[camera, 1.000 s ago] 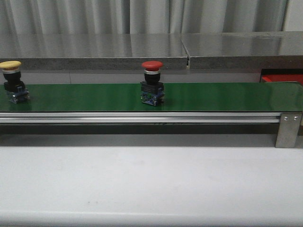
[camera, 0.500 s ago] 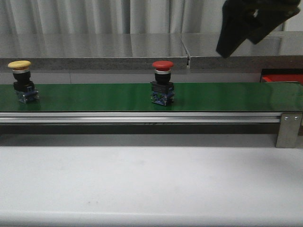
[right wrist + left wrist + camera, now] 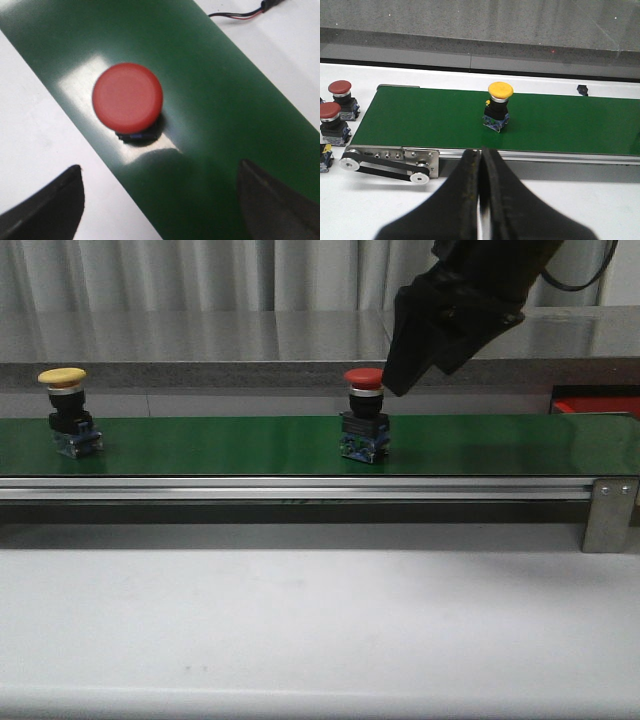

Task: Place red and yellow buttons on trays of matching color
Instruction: 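Grasp the red button off the belt with the right gripper, then carry the red button to the red tray and release it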

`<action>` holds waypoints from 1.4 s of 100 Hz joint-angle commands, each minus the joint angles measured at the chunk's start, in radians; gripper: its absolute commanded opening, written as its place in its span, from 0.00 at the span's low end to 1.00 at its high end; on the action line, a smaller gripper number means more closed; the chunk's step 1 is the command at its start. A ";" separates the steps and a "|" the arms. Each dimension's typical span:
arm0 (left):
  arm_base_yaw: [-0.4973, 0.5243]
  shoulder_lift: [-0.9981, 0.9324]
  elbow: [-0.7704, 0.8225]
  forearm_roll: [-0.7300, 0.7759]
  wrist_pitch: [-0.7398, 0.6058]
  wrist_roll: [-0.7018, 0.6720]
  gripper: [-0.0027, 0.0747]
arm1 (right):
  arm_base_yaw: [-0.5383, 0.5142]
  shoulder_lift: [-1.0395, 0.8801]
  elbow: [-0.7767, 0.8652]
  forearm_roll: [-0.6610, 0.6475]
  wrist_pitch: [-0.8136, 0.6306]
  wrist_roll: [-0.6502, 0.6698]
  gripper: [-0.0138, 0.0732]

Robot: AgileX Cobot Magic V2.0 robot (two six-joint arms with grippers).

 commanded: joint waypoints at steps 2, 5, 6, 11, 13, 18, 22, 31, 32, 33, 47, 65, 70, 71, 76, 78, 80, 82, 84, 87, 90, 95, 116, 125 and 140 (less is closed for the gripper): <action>-0.010 0.006 -0.025 -0.023 -0.072 0.000 0.01 | 0.000 -0.024 -0.046 0.067 -0.020 -0.055 0.86; -0.010 0.006 -0.025 -0.023 -0.072 0.000 0.01 | 0.000 -0.019 -0.048 0.079 -0.023 -0.067 0.86; -0.010 0.006 -0.025 -0.023 -0.072 0.000 0.01 | 0.000 -0.017 -0.051 0.082 -0.025 -0.070 0.86; -0.010 0.006 -0.025 -0.023 -0.072 0.000 0.01 | 0.000 -0.007 -0.059 0.098 -0.026 -0.085 0.86; -0.010 0.006 -0.025 -0.023 -0.072 0.000 0.01 | 0.000 -0.004 -0.062 0.105 -0.026 -0.091 0.86; -0.010 0.006 -0.025 -0.023 -0.072 0.000 0.01 | 0.000 0.007 -0.070 0.121 -0.025 -0.100 0.86; -0.010 0.006 -0.025 -0.023 -0.072 0.000 0.01 | 0.000 0.016 -0.075 0.127 -0.025 -0.101 0.86; -0.010 0.006 -0.025 -0.023 -0.072 0.000 0.01 | 0.000 0.035 -0.081 0.130 -0.032 -0.101 0.86; -0.010 0.006 -0.025 -0.023 -0.072 0.000 0.01 | 0.000 0.037 -0.081 0.130 -0.035 -0.101 0.86; -0.010 0.006 -0.025 -0.023 -0.072 0.000 0.01 | 0.000 0.039 -0.081 0.130 -0.035 -0.102 0.86; -0.010 0.006 -0.025 -0.023 -0.072 0.000 0.01 | 0.000 0.059 -0.081 0.130 -0.053 -0.103 0.86; -0.010 0.006 -0.025 -0.023 -0.072 0.000 0.01 | 0.000 0.063 -0.081 0.130 -0.075 -0.103 0.68; -0.010 0.006 -0.025 -0.023 -0.072 0.000 0.01 | 0.000 0.063 -0.081 0.130 -0.077 -0.103 0.59; -0.010 0.006 -0.025 -0.023 -0.072 0.000 0.01 | 0.000 0.063 -0.081 0.130 -0.077 -0.103 0.57; -0.010 0.006 -0.025 -0.023 -0.072 0.000 0.01 | 0.000 0.063 -0.081 0.130 -0.074 -0.103 0.48; -0.010 0.006 -0.025 -0.023 -0.072 0.000 0.01 | 0.000 0.063 -0.081 0.130 -0.071 -0.103 0.44; -0.010 0.006 -0.025 -0.023 -0.072 0.000 0.01 | -0.001 0.063 -0.081 0.130 -0.068 -0.103 0.41; -0.010 0.006 -0.025 -0.023 -0.072 0.000 0.01 | -0.001 0.063 -0.081 0.130 -0.064 -0.103 0.38; -0.010 0.006 -0.025 -0.023 -0.072 0.000 0.01 | -0.001 0.063 -0.081 0.130 -0.060 -0.103 0.34; -0.010 0.006 -0.025 -0.023 -0.072 0.000 0.01 | -0.001 0.063 -0.081 0.130 -0.056 -0.103 0.30; -0.010 0.006 -0.025 -0.023 -0.072 0.000 0.01 | -0.001 0.063 -0.082 0.129 -0.054 -0.103 0.26; -0.010 0.006 -0.025 -0.023 -0.072 0.000 0.01 | -0.001 0.061 -0.087 0.129 -0.052 -0.103 0.22; -0.010 0.006 -0.025 -0.023 -0.072 0.000 0.01 | -0.035 0.047 -0.180 0.127 0.019 -0.098 0.20; -0.010 0.006 -0.025 -0.023 -0.072 0.000 0.01 | -0.076 0.047 -0.246 0.127 0.082 -0.093 0.20; -0.010 0.006 -0.025 -0.023 -0.072 0.000 0.01 | -0.167 0.047 -0.345 0.128 0.106 -0.043 0.20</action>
